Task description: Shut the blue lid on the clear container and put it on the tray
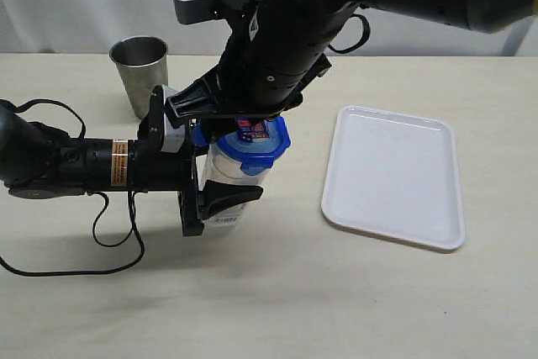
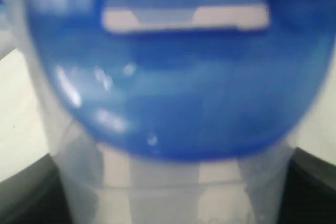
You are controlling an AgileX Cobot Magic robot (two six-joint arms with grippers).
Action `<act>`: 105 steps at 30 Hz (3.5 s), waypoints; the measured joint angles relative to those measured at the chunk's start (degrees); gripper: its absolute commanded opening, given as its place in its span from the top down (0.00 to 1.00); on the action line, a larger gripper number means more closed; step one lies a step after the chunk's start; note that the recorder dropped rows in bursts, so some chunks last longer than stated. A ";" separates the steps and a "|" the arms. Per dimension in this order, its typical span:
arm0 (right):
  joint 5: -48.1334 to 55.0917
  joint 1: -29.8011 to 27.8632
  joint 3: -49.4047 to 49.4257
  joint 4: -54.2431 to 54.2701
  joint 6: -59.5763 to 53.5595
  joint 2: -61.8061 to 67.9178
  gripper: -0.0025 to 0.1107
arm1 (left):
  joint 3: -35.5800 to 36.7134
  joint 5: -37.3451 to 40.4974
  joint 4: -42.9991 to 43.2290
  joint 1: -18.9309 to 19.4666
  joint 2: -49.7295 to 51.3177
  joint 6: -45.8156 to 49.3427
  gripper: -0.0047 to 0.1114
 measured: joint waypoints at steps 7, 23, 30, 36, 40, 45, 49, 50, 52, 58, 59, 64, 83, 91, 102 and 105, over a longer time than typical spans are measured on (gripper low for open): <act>0.93 0.52 -0.64 -4.05 2.96 1.62 0.55 | 0.00 3.20 -0.40 -0.15 0.00 0.00 0.96; 6.74 3.92 -7.06 -8.20 3.16 3.90 0.55 | 0.00 0.68 -0.99 -0.36 0.00 -0.11 0.96; 9.43 4.06 -7.82 -11.05 4.54 6.73 0.56 | 0.00 3.94 -0.28 -0.36 0.00 -0.36 0.96; 8.61 4.06 -7.82 -11.55 3.32 7.10 0.76 | 0.00 5.11 -0.77 -0.36 0.00 -0.96 0.96; 8.20 4.36 -8.17 -11.18 1.67 7.86 0.77 | 0.00 5.12 -1.23 -0.13 0.00 -1.45 0.96; 8.44 7.55 -8.50 -18.36 1.56 8.99 0.77 | 0.00 5.12 -1.35 0.20 0.00 -1.65 0.96; 9.13 9.88 -8.50 -23.50 1.96 9.72 0.81 | 0.00 5.00 -1.49 0.20 0.00 -1.69 0.96; 9.25 10.21 -8.50 -24.34 2.08 9.72 0.82 | 0.00 4.86 -1.49 0.20 0.00 -1.69 0.96; 9.37 10.72 -8.50 -25.31 2.28 9.72 0.83 | 0.00 4.75 -1.61 0.20 0.00 -1.69 0.96; 8.98 11.06 -8.12 -26.02 0.88 8.59 0.69 | 0.00 3.85 -1.61 0.20 0.00 -1.69 0.96; 8.94 11.06 -7.90 -25.76 -0.08 7.97 0.63 | 0.00 3.28 -1.47 0.20 0.00 -1.57 0.96; 8.94 11.32 -7.36 -23.94 -6.67 3.20 0.46 | 0.00 -1.73 -0.20 -0.05 -0.07 2.21 0.96; 7.44 11.32 7.11 -18.88 -41.18 -12.33 0.46 | 0.00 -2.91 2.94 -0.39 -0.07 35.09 0.96; -3.92 11.32 13.82 -27.89 -34.93 -12.33 0.51 | 0.00 -2.91 2.69 -0.39 -0.07 35.51 0.96; 0.15 11.16 13.94 -21.09 -38.51 -10.31 0.57 | 0.00 -2.91 2.69 -0.39 -0.07 34.65 0.96; -0.07 10.14 13.94 -20.09 -38.84 -10.31 0.57 | 0.00 -2.91 3.25 -0.39 -0.12 34.65 0.96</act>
